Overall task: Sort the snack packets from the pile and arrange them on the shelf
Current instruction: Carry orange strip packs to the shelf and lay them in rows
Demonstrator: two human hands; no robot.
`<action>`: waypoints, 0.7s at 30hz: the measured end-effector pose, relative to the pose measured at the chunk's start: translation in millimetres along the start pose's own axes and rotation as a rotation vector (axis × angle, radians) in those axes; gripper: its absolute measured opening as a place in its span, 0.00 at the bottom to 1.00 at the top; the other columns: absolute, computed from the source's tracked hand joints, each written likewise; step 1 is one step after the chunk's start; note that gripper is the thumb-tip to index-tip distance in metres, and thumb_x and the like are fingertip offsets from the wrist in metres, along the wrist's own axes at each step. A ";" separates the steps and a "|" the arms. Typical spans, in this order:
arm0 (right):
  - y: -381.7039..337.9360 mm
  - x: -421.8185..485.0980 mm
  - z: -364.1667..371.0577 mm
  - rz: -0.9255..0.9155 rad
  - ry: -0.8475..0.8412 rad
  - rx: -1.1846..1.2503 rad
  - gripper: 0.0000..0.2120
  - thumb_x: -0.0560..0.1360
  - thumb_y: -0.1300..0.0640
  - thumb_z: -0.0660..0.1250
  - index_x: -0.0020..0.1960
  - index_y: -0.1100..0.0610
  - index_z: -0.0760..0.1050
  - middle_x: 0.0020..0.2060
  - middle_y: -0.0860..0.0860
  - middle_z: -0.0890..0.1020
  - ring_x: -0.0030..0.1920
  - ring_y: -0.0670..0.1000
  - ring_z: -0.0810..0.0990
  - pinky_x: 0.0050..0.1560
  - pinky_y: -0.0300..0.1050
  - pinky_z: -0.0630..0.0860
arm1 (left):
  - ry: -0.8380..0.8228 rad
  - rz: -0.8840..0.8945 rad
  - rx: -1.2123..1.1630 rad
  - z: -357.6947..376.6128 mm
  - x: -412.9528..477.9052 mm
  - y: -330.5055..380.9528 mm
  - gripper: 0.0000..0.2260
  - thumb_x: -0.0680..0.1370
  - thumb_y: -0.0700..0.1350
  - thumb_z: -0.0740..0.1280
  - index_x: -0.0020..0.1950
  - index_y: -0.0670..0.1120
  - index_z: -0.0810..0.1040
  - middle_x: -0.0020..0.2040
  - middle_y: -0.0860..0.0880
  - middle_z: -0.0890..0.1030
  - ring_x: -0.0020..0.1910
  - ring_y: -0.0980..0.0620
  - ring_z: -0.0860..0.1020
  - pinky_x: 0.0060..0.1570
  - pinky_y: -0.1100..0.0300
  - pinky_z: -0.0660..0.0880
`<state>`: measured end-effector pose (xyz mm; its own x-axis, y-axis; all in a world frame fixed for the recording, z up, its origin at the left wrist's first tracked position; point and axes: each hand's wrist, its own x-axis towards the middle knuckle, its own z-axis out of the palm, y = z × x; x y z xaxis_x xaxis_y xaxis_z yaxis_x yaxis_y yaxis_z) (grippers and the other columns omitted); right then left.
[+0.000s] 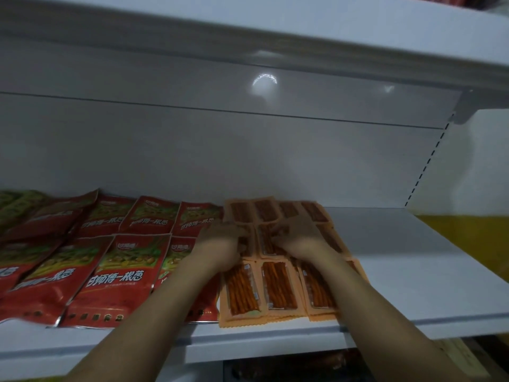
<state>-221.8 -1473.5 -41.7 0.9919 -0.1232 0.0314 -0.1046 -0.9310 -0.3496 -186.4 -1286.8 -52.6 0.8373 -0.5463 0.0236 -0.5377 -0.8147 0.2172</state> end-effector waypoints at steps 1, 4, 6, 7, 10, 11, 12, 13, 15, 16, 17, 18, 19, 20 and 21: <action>-1.5 -1.7 -0.2 -0.020 0.001 -0.042 0.11 0.79 0.53 0.64 0.59 0.51 0.81 0.56 0.49 0.82 0.55 0.50 0.80 0.53 0.44 0.75 | -0.010 0.003 -0.005 0.3 0.9 -0.9 0.19 0.80 0.47 0.63 0.71 0.57 0.72 0.70 0.48 0.72 0.67 0.45 0.70 0.65 0.49 0.70; -3.4 -2.5 2.9 -0.081 0.030 -0.084 0.10 0.78 0.48 0.63 0.53 0.47 0.81 0.52 0.46 0.82 0.54 0.49 0.79 0.54 0.47 0.76 | -0.023 0.008 0.005 0.5 2.3 -2.1 0.18 0.81 0.49 0.63 0.71 0.58 0.72 0.70 0.48 0.71 0.67 0.45 0.70 0.65 0.48 0.70; -4.9 -2.7 5.5 -0.093 -0.011 -0.131 0.11 0.76 0.44 0.64 0.52 0.45 0.81 0.51 0.45 0.83 0.52 0.48 0.80 0.52 0.47 0.77 | -0.021 0.003 0.015 1.4 2.8 -2.0 0.18 0.81 0.49 0.63 0.71 0.58 0.72 0.71 0.48 0.71 0.67 0.45 0.69 0.65 0.47 0.70; -5.7 -3.2 6.3 -0.090 -0.039 -0.157 0.12 0.76 0.42 0.64 0.53 0.45 0.82 0.51 0.45 0.83 0.51 0.49 0.80 0.51 0.47 0.77 | -0.015 0.002 0.012 2.3 2.8 -1.9 0.18 0.81 0.49 0.62 0.71 0.58 0.72 0.71 0.48 0.70 0.67 0.45 0.69 0.65 0.47 0.69; -6.1 -2.4 7.0 -0.089 -0.055 -0.184 0.13 0.76 0.42 0.64 0.55 0.45 0.81 0.52 0.46 0.83 0.52 0.50 0.80 0.51 0.48 0.78 | 0.014 0.004 -0.008 5.7 1.1 -1.1 0.17 0.82 0.50 0.61 0.71 0.57 0.72 0.71 0.48 0.70 0.66 0.45 0.70 0.65 0.47 0.70; -6.9 -2.6 6.2 -0.085 -0.057 -0.185 0.13 0.76 0.42 0.64 0.54 0.45 0.81 0.52 0.46 0.83 0.51 0.50 0.80 0.51 0.47 0.78 | 0.025 0.006 -0.015 7.1 0.1 -1.6 0.17 0.82 0.50 0.61 0.71 0.57 0.72 0.71 0.49 0.71 0.66 0.45 0.70 0.65 0.47 0.70; -6.1 -0.7 7.0 -0.083 -0.061 -0.185 0.13 0.75 0.42 0.64 0.53 0.45 0.81 0.51 0.45 0.83 0.50 0.49 0.80 0.50 0.47 0.78 | 0.036 0.008 -0.024 8.0 -1.3 -2.0 0.17 0.82 0.50 0.61 0.71 0.57 0.72 0.71 0.49 0.71 0.66 0.45 0.70 0.64 0.47 0.70; -7.2 -0.4 6.6 -0.075 -0.069 -0.192 0.13 0.75 0.41 0.64 0.53 0.44 0.81 0.51 0.45 0.83 0.49 0.49 0.80 0.51 0.47 0.78 | 0.052 0.013 -0.030 8.8 -2.8 -2.4 0.17 0.82 0.50 0.61 0.71 0.57 0.73 0.71 0.49 0.71 0.66 0.45 0.71 0.64 0.47 0.70; -7.5 0.8 6.1 -0.074 -0.074 -0.195 0.14 0.74 0.39 0.64 0.53 0.44 0.81 0.51 0.45 0.83 0.51 0.50 0.80 0.54 0.49 0.78 | 0.097 0.029 -0.039 10.3 -6.0 -2.5 0.16 0.82 0.50 0.62 0.70 0.56 0.74 0.70 0.49 0.73 0.65 0.46 0.72 0.63 0.47 0.71; -6.8 1.6 5.9 -0.077 -0.076 -0.194 0.14 0.74 0.39 0.64 0.53 0.44 0.81 0.51 0.46 0.83 0.51 0.51 0.80 0.55 0.49 0.77 | 0.120 0.032 -0.045 11.1 -7.6 -2.3 0.16 0.81 0.50 0.62 0.69 0.55 0.75 0.69 0.49 0.74 0.64 0.47 0.73 0.63 0.48 0.71; -7.9 0.5 4.2 -0.075 -0.084 -0.198 0.13 0.75 0.40 0.64 0.52 0.45 0.81 0.51 0.46 0.83 0.51 0.51 0.80 0.54 0.47 0.77 | 0.143 0.028 -0.051 11.7 -9.3 -1.9 0.16 0.81 0.50 0.63 0.68 0.55 0.75 0.67 0.50 0.75 0.64 0.47 0.73 0.62 0.48 0.72; -7.3 0.9 3.7 -0.081 -0.088 -0.193 0.13 0.75 0.42 0.65 0.52 0.46 0.82 0.51 0.47 0.83 0.51 0.51 0.80 0.53 0.46 0.76 | 0.158 0.017 -0.050 11.6 -11.5 -1.1 0.15 0.81 0.51 0.63 0.68 0.55 0.75 0.66 0.50 0.75 0.63 0.48 0.73 0.62 0.49 0.72; -7.6 0.2 2.2 -0.080 -0.093 -0.189 0.12 0.76 0.43 0.65 0.52 0.48 0.82 0.51 0.48 0.83 0.51 0.51 0.80 0.51 0.45 0.76 | 0.173 0.005 -0.048 11.3 -13.4 -0.5 0.15 0.81 0.51 0.63 0.68 0.55 0.75 0.65 0.50 0.76 0.63 0.48 0.73 0.61 0.49 0.71; -7.2 0.4 1.0 -0.088 -0.087 -0.179 0.11 0.76 0.43 0.65 0.51 0.48 0.81 0.51 0.49 0.83 0.51 0.51 0.79 0.50 0.44 0.74 | 0.185 -0.011 -0.044 9.9 -15.4 0.3 0.16 0.81 0.52 0.63 0.68 0.55 0.75 0.64 0.50 0.76 0.62 0.48 0.73 0.61 0.49 0.71; -9.2 -1.4 -2.6 -0.089 -0.083 -0.169 0.10 0.77 0.44 0.65 0.49 0.48 0.80 0.52 0.49 0.82 0.50 0.51 0.79 0.48 0.43 0.72 | 0.201 -0.023 -0.043 9.0 -16.5 0.0 0.15 0.81 0.52 0.62 0.68 0.55 0.75 0.63 0.50 0.76 0.62 0.48 0.73 0.61 0.50 0.71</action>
<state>-222.5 -1465.6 -36.1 0.9996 -0.0157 -0.0241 -0.0199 -0.9823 -0.1863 -201.1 -1279.5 -61.8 0.8544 -0.4746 0.2115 -0.5173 -0.8150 0.2610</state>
